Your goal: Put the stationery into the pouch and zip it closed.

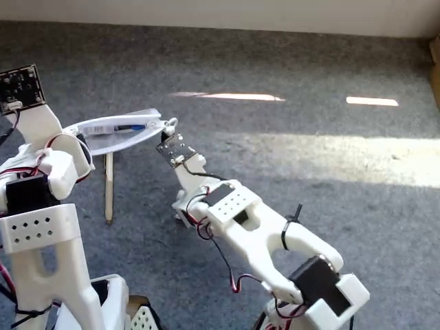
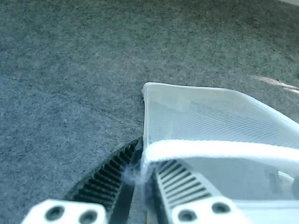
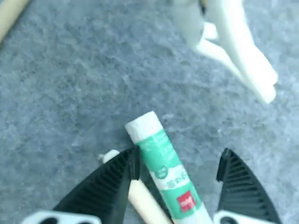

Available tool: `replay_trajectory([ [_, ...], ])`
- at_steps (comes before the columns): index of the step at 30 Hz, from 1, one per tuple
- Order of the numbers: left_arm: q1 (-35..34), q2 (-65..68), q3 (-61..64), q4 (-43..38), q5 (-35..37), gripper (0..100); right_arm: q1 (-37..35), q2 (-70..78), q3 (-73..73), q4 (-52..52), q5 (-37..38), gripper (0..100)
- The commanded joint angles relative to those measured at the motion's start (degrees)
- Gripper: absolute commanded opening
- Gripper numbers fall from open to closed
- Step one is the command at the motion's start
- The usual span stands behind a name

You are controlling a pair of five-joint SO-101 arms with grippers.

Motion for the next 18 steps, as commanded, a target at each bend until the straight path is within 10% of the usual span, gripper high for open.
replay_trajectory([
  [1,-0.48,0.13,-0.92,0.09,-0.09,1,2.68,0.92,-2.86,-0.92,3.69,25.9],
  [18,-0.48,0.13,-0.92,0.09,-0.18,1,12.79,1.36,-5.58,1.45,11.87,1.6],
])
